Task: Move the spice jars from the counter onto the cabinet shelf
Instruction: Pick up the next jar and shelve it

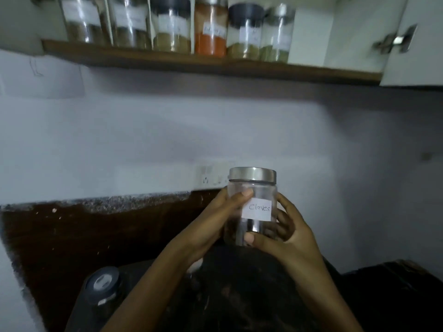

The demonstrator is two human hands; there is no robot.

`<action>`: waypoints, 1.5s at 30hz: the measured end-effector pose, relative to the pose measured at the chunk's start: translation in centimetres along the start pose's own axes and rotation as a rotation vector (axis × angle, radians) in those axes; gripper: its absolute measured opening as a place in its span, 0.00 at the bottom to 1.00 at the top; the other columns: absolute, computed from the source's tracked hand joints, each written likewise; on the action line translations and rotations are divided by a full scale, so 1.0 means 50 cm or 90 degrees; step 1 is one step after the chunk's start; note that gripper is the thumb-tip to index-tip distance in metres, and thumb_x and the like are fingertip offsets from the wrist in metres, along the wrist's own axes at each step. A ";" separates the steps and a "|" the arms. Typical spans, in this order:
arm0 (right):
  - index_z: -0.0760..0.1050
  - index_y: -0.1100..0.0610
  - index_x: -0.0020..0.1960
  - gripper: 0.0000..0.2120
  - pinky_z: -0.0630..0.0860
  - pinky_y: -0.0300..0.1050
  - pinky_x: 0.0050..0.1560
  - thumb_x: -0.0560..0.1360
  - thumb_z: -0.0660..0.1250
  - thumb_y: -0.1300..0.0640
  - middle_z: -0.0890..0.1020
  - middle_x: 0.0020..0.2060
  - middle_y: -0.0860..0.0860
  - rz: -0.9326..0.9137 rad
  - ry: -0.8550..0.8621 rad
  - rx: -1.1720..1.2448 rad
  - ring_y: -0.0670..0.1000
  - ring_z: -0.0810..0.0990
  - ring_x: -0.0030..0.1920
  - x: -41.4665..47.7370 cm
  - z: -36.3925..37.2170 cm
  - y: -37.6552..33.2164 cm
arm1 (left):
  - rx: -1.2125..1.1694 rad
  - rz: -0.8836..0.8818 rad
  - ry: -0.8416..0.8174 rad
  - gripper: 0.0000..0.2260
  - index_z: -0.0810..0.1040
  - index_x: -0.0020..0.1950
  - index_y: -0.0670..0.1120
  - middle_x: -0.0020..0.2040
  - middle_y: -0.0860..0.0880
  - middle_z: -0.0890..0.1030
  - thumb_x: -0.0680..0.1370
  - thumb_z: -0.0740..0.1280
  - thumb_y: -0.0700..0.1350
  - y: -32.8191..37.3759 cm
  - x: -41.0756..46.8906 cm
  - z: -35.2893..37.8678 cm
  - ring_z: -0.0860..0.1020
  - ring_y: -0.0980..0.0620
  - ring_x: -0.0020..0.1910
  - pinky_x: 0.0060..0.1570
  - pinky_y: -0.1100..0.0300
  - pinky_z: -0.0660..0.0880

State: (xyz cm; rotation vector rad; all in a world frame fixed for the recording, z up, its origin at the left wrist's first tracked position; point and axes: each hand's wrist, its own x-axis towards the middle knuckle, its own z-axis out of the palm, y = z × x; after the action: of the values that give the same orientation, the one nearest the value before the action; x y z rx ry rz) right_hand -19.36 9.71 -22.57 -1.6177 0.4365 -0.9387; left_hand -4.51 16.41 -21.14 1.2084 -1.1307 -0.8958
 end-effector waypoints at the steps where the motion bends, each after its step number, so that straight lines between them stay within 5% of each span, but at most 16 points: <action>1: 0.68 0.36 0.54 0.36 0.75 0.27 0.36 0.53 0.81 0.58 0.80 0.42 0.29 -0.019 0.008 0.005 0.31 0.79 0.45 0.024 -0.012 -0.019 | 0.020 0.019 -0.012 0.25 0.71 0.66 0.57 0.60 0.51 0.80 0.70 0.66 0.62 0.026 0.025 0.002 0.78 0.51 0.60 0.64 0.46 0.72; 4: 0.67 0.35 0.53 0.35 0.77 0.30 0.38 0.53 0.78 0.56 0.81 0.45 0.35 -0.071 0.028 0.003 0.39 0.81 0.47 0.091 -0.043 -0.073 | 0.077 0.061 -0.016 0.24 0.71 0.65 0.58 0.60 0.50 0.80 0.70 0.70 0.59 0.107 0.094 0.012 0.79 0.48 0.59 0.63 0.45 0.73; 8: 0.68 0.34 0.55 0.35 0.78 0.32 0.37 0.54 0.80 0.53 0.81 0.48 0.38 -0.161 0.067 0.007 0.41 0.81 0.48 0.174 -0.087 -0.133 | 0.237 0.118 0.058 0.38 0.62 0.72 0.60 0.67 0.54 0.73 0.65 0.71 0.65 0.206 0.170 0.018 0.75 0.53 0.62 0.63 0.50 0.73; 12: 0.64 0.41 0.68 0.47 0.79 0.35 0.42 0.54 0.82 0.50 0.78 0.57 0.45 -0.228 0.094 -0.004 0.45 0.80 0.54 0.263 -0.141 -0.184 | 0.288 0.189 0.171 0.28 0.69 0.69 0.55 0.64 0.54 0.73 0.71 0.71 0.55 0.278 0.229 0.035 0.76 0.54 0.58 0.56 0.57 0.74; 18: 0.64 0.47 0.70 0.40 0.76 0.28 0.38 0.63 0.77 0.63 0.76 0.54 0.41 -0.323 0.103 -0.019 0.36 0.79 0.47 0.410 -0.228 -0.272 | 0.314 0.343 0.239 0.20 0.76 0.62 0.45 0.54 0.52 0.79 0.72 0.73 0.46 0.373 0.365 0.085 0.77 0.54 0.55 0.53 0.56 0.78; 22: 0.60 0.47 0.71 0.43 0.75 0.32 0.36 0.64 0.76 0.66 0.73 0.58 0.51 -0.330 0.118 -0.033 0.47 0.78 0.52 0.521 -0.286 -0.314 | 0.378 0.417 0.268 0.21 0.75 0.64 0.44 0.58 0.48 0.79 0.72 0.73 0.42 0.416 0.478 0.103 0.78 0.53 0.54 0.51 0.60 0.77; 25: 0.58 0.47 0.71 0.43 0.74 0.37 0.41 0.64 0.75 0.66 0.74 0.56 0.54 -0.327 0.108 -0.062 0.48 0.77 0.51 0.600 -0.324 -0.328 | 0.654 0.445 0.335 0.27 0.68 0.72 0.48 0.70 0.49 0.70 0.74 0.70 0.49 0.418 0.551 0.109 0.71 0.48 0.65 0.63 0.52 0.70; 27: 0.57 0.46 0.71 0.43 0.75 0.40 0.43 0.65 0.75 0.66 0.73 0.55 0.53 -0.316 0.095 -0.087 0.44 0.76 0.48 0.640 -0.336 -0.330 | 0.956 0.429 0.435 0.31 0.61 0.75 0.51 0.77 0.49 0.56 0.74 0.66 0.57 0.416 0.583 0.103 0.56 0.44 0.74 0.70 0.45 0.56; 29: 0.56 0.46 0.72 0.43 0.74 0.39 0.43 0.65 0.75 0.65 0.73 0.55 0.52 -0.304 0.084 -0.105 0.43 0.76 0.46 0.678 -0.345 -0.328 | 1.090 0.419 0.481 0.34 0.58 0.75 0.51 0.79 0.50 0.46 0.74 0.63 0.63 0.414 0.612 0.096 0.44 0.42 0.76 0.71 0.39 0.42; 35: 0.55 0.48 0.72 0.43 0.69 0.36 0.41 0.65 0.75 0.63 0.71 0.55 0.52 -0.292 0.049 -0.133 0.43 0.74 0.48 0.767 -0.351 -0.308 | 1.197 0.384 0.538 0.37 0.57 0.76 0.48 0.78 0.48 0.41 0.73 0.58 0.68 0.398 0.673 0.074 0.36 0.41 0.76 0.63 0.39 0.25; 45: 0.51 0.48 0.74 0.45 0.74 0.42 0.45 0.67 0.75 0.58 0.74 0.58 0.54 -0.247 -0.005 -0.193 0.52 0.76 0.54 0.815 -0.358 -0.299 | 1.234 0.403 0.587 0.36 0.65 0.72 0.43 0.79 0.46 0.45 0.72 0.51 0.66 0.369 0.703 0.057 0.40 0.40 0.76 0.66 0.38 0.29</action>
State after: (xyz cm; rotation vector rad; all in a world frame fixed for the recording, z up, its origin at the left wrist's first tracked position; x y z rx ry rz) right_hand -11.26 -26.88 5.68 -2.0280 0.2715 -1.1962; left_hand -0.06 -14.88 3.08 2.0464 -1.2350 1.6047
